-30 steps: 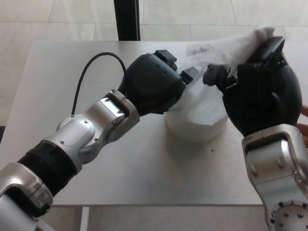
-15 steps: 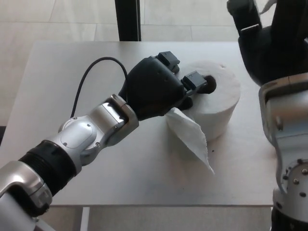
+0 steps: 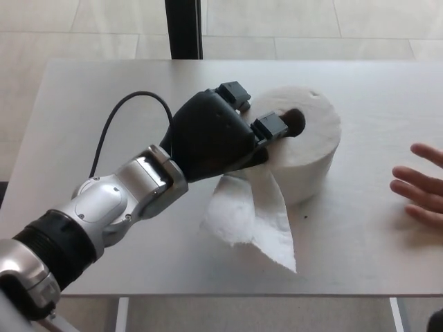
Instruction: A toilet paper roll is kept in the middle of the desk infront of the robot. The robot places its left hand on the top of the toilet paper roll to hold it still and uses its right hand to tear off a piece of toilet paper from it and hands the paper to a person
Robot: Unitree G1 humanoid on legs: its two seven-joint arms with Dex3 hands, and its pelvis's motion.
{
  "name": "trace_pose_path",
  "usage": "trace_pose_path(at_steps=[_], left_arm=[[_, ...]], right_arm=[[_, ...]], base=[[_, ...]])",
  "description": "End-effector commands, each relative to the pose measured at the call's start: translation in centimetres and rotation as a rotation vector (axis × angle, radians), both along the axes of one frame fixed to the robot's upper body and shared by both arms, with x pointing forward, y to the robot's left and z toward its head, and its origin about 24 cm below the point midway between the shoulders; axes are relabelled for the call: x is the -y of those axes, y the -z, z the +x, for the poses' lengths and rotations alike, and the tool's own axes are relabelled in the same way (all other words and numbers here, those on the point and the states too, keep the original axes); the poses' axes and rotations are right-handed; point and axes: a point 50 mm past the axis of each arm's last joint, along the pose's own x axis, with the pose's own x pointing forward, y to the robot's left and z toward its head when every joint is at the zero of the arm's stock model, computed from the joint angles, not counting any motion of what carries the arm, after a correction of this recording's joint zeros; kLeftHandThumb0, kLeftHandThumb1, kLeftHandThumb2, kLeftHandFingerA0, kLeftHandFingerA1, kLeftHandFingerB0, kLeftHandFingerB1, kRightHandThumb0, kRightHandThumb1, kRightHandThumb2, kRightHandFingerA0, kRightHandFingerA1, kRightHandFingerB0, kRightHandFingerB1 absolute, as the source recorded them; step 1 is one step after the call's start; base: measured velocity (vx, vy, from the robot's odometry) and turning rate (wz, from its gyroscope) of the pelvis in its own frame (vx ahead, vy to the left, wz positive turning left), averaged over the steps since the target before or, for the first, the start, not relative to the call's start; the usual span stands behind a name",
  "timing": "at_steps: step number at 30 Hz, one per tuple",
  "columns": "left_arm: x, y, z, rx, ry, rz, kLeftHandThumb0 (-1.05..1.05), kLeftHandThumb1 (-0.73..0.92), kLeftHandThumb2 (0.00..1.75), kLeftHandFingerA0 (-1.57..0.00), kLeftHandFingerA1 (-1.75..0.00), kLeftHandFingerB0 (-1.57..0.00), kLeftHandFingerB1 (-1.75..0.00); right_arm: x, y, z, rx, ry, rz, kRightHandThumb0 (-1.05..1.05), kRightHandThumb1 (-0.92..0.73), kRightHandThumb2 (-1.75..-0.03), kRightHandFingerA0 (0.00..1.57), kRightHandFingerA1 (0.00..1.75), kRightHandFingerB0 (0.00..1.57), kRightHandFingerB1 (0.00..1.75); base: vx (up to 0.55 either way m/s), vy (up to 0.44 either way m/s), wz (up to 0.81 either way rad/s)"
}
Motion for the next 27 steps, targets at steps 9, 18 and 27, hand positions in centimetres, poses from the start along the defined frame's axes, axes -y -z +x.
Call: trace_pose_path(at_steps=[9, 18, 27], left_arm=[[-3.5, 1.5, -0.6, -0.080, -0.063, 0.093, -0.50, 0.80, 0.64, -0.68, -0.67, -0.63, -0.60], [-4.2, 0.8, -0.3, -0.095, -0.101, 0.080, -0.50, 0.80, 0.64, -0.65, -0.63, -0.64, -0.57], [-5.3, -0.1, -0.3, -0.090, -0.114, 0.060, -0.51, 0.81, 0.64, -0.63, -0.62, -0.64, -0.54]], right_arm=[[12.1, 8.8, 0.2, -0.448, 0.348, -1.775, -0.14, -0.54, -0.99, 0.82, 1.74, 0.68, 1.54], [14.7, 12.3, -0.4, -0.538, 0.393, -2.394, -0.36, -0.44, -0.85, 1.16, 1.37, 0.87, 1.18], [15.8, 15.7, -2.2, -0.676, 0.143, -2.690, -0.42, -0.49, -0.88, 1.09, 1.36, 0.82, 1.17]], base=[[0.00, 0.000, 0.00], [0.00, 0.000, 0.00], [0.00, 0.000, 0.00]])
